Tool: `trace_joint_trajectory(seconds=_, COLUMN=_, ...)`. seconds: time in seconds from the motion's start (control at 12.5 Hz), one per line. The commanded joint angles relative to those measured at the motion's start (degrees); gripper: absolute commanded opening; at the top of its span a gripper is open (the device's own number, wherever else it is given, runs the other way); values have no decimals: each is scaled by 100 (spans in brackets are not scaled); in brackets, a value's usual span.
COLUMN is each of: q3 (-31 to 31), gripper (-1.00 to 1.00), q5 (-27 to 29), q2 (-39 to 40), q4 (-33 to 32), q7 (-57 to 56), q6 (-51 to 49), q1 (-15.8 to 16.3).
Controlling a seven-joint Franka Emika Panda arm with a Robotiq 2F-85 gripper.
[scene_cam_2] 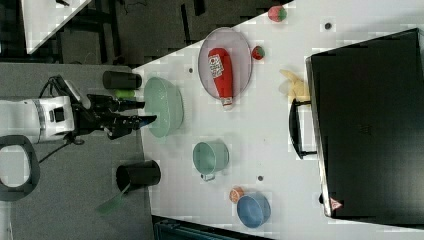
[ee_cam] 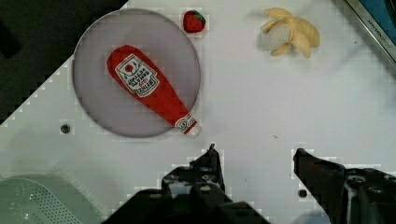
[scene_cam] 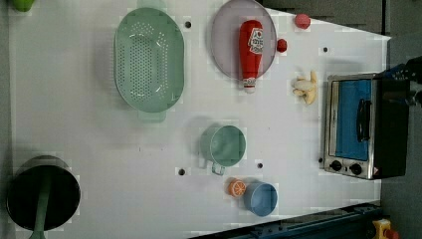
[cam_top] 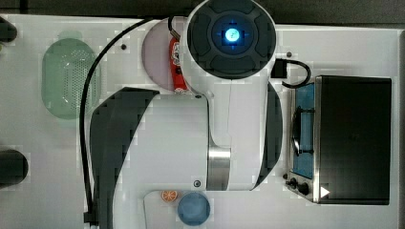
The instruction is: Pick ketchup from plate and place it on table.
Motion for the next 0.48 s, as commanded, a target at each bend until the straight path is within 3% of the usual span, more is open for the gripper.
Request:
trace_joint_trajectory(seconds=0.08, q3=242, gripper=54, q5=13, q2=-851, q4=-297, q7=-140, q6=-809, q1=-519)
trace_joint_trajectory(seconds=0.24, q3=263, gripper=97, q5=13, q2=-777, q4=-299, q7=-180, q6=-805, q1=-512)
trace_joint_trajectory(seconds=0.48, q3=358, gripper=100, q5=13, q2=-481, q4=-299, q7=-220, q6=-799, q1=-500)
